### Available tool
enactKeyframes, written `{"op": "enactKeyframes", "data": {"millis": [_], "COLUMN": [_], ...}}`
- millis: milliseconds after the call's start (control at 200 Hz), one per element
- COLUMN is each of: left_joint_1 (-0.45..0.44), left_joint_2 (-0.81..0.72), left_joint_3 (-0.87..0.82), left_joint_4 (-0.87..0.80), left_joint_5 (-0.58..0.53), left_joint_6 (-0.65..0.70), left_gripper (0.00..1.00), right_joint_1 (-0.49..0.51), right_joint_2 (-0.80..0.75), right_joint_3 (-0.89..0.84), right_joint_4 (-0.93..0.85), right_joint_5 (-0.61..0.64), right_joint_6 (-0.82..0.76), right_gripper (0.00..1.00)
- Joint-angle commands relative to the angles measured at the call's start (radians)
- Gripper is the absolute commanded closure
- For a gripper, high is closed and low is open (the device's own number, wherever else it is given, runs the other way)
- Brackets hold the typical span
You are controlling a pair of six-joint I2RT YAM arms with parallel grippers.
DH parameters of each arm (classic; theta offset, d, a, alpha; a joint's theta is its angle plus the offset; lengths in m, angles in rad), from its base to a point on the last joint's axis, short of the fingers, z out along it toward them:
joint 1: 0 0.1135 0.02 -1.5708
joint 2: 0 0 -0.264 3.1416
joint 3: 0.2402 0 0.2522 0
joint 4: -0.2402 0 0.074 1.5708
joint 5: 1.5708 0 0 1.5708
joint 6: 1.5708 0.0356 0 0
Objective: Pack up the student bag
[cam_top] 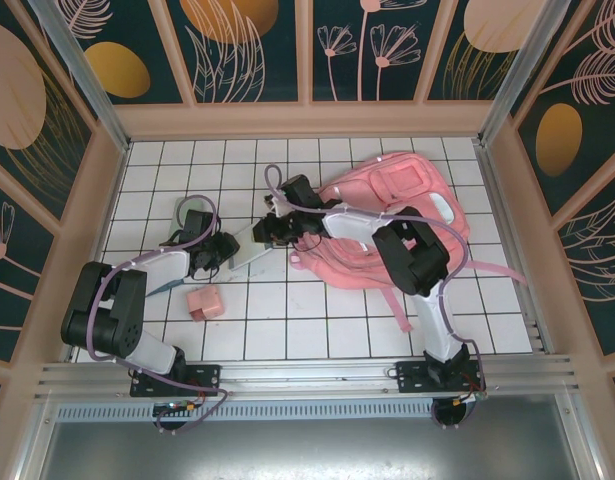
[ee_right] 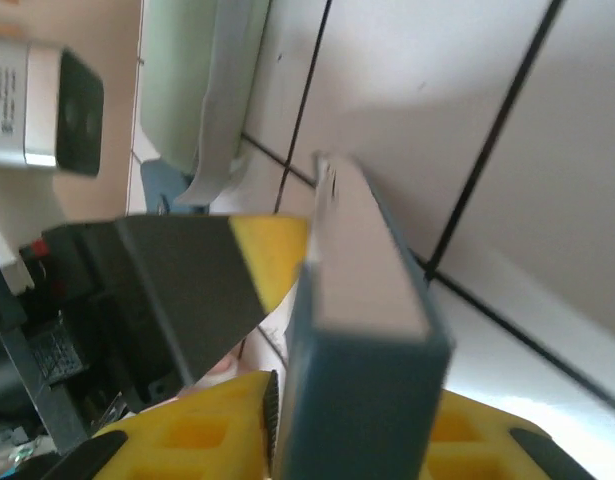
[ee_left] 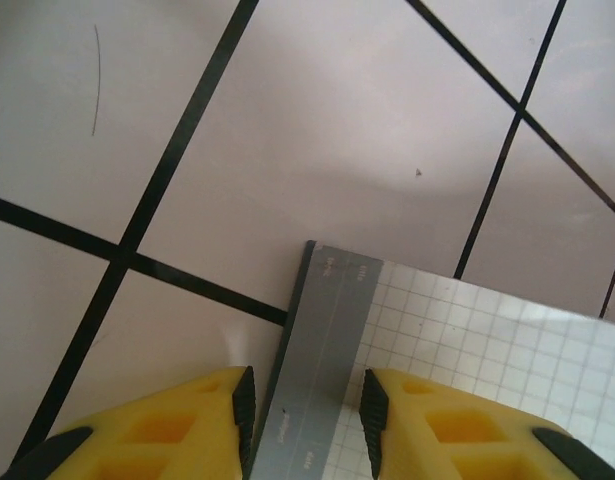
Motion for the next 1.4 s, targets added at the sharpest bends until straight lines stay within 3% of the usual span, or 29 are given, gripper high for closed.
{"op": "enactKeyframes", "data": {"millis": [0, 115, 305, 625, 866, 986, 1106, 1216, 1366, 1396], "left_joint_1": [-0.015, -0.014, -0.007, 0.035, 0.037, 0.037, 0.041, 0.049, 0.061, 0.063], "left_joint_2": [0.02, -0.004, -0.091, -0.139, -0.106, -0.096, -0.096, -0.105, -0.132, -0.138], "left_joint_3": [-0.028, 0.001, 0.064, 0.083, 0.046, 0.042, 0.031, 0.016, 0.021, 0.026], "left_joint_4": [-0.042, -0.089, -0.119, 0.178, 0.391, 0.421, 0.467, 0.515, 0.495, 0.484], "left_joint_5": [0.036, 0.019, 0.039, 0.38, 0.513, 0.534, 0.553, 0.565, 0.551, 0.545], "left_joint_6": [-0.001, 0.013, 0.022, -0.095, -0.203, -0.223, -0.253, -0.29, -0.304, -0.301], "left_gripper": [0.63, 0.62, 0.51, 0.24, 0.25, 0.28, 0.33, 0.57, 0.94, 0.98], "right_joint_1": [0.024, -0.002, -0.069, -0.177, -0.195, -0.197, -0.198, -0.2, -0.2, -0.201], "right_joint_2": [-0.046, -0.075, -0.165, -0.312, -0.348, -0.349, -0.349, -0.348, -0.351, -0.353], "right_joint_3": [-0.002, -0.019, -0.083, -0.196, -0.239, -0.251, -0.275, -0.283, -0.269, -0.266], "right_joint_4": [0.043, 0.029, 0.046, 0.192, 0.356, 0.401, 0.479, 0.512, 0.43, 0.4], "right_joint_5": [-0.087, -0.042, 0.001, -0.09, -0.175, -0.187, -0.213, -0.23, -0.217, -0.208], "right_joint_6": [-0.004, 0.002, 0.018, 0.12, 0.223, 0.253, 0.305, 0.328, 0.272, 0.253], "right_gripper": [0.81, 1.0, 1.0, 1.0, 1.0, 1.0, 1.0, 1.0, 1.0, 0.93]}}
